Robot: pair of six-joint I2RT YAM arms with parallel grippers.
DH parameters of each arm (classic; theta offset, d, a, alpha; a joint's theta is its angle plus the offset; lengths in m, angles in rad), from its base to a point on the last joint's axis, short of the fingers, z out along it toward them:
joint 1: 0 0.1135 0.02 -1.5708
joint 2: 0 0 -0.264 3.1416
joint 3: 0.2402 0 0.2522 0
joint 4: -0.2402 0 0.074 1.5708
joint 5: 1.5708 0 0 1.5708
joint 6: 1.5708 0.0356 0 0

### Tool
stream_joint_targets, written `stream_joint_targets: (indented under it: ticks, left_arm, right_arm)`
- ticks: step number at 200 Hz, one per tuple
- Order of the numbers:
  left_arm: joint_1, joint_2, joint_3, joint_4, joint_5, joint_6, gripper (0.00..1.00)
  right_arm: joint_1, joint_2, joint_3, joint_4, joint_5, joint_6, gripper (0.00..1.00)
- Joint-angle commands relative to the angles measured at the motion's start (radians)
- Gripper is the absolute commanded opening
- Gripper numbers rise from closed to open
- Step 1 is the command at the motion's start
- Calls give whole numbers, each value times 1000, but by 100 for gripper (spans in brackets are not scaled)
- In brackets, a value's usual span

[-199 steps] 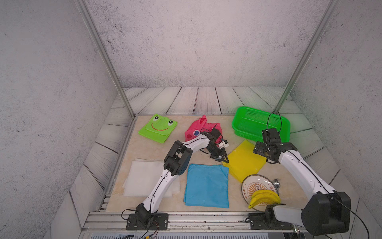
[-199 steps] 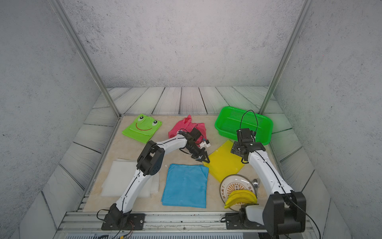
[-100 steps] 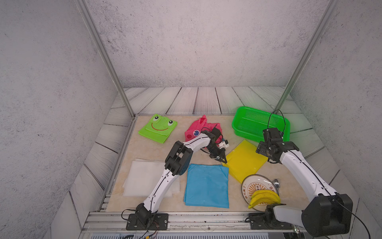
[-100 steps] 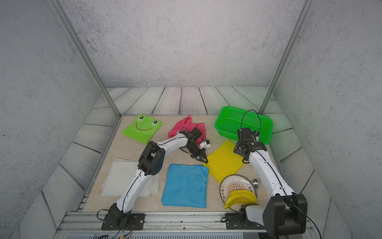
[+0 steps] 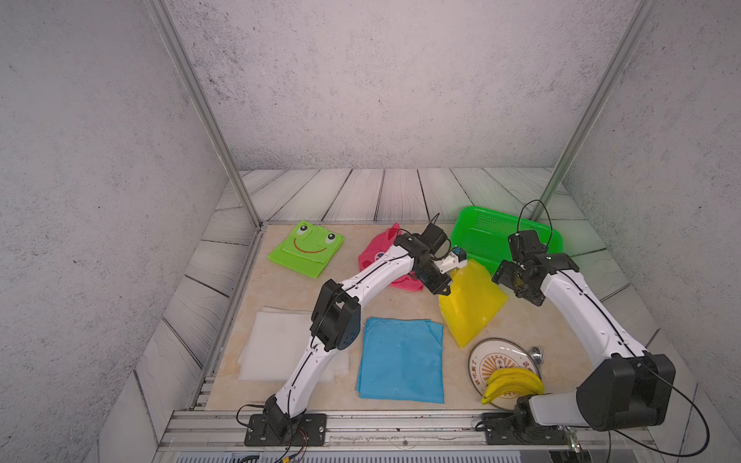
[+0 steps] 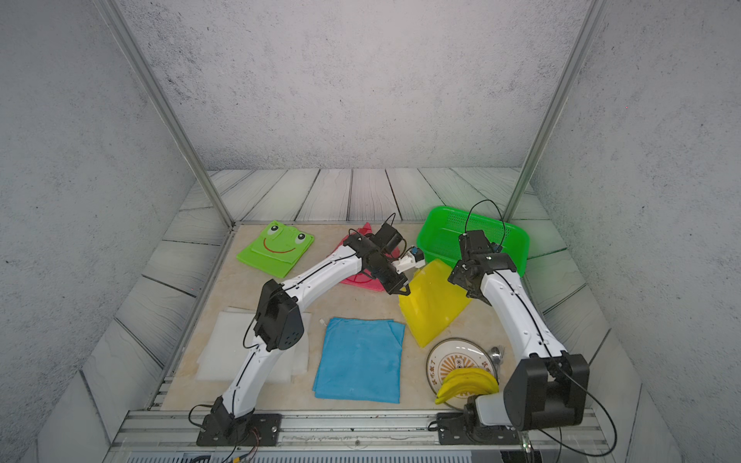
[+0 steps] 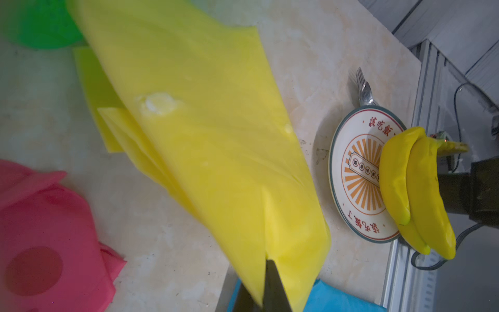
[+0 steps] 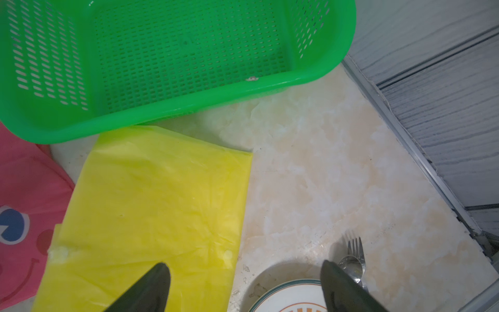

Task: Put the folded raincoat in the basket
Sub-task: Pick up the raincoat from the center of the board.

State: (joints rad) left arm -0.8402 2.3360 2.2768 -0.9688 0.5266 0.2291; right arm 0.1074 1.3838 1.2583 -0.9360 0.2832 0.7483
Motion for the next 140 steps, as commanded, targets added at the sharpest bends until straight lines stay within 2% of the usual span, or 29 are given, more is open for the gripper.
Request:
stream_joint_targets:
  ticks: [1, 55, 93, 112, 128, 140]
  left_arm:
    - [-36, -61, 7, -52, -104, 203, 0]
    - [-103, -177, -58, -71, -229, 486, 0]
    - [-125, -226, -83, -62, -284, 635, 0]
    - [-148, -246, -104, -41, -371, 722, 0]
    - [-182, -267, -136, 21, -500, 762, 0]
    - [-198, -281, -166, 59, -551, 804, 0]
  right_arm:
    - [-9, -6, 45, -49, -27, 59, 92]
    - [-74, 40, 99, -49, -281, 121, 92]
    - [-104, 77, 118, -1, -468, 81, 97]
    - [-106, 109, 148, -22, -556, 54, 97]
    - [-105, 140, 162, -44, -602, 78, 97]
    - [-105, 162, 168, -53, -639, 110, 100]
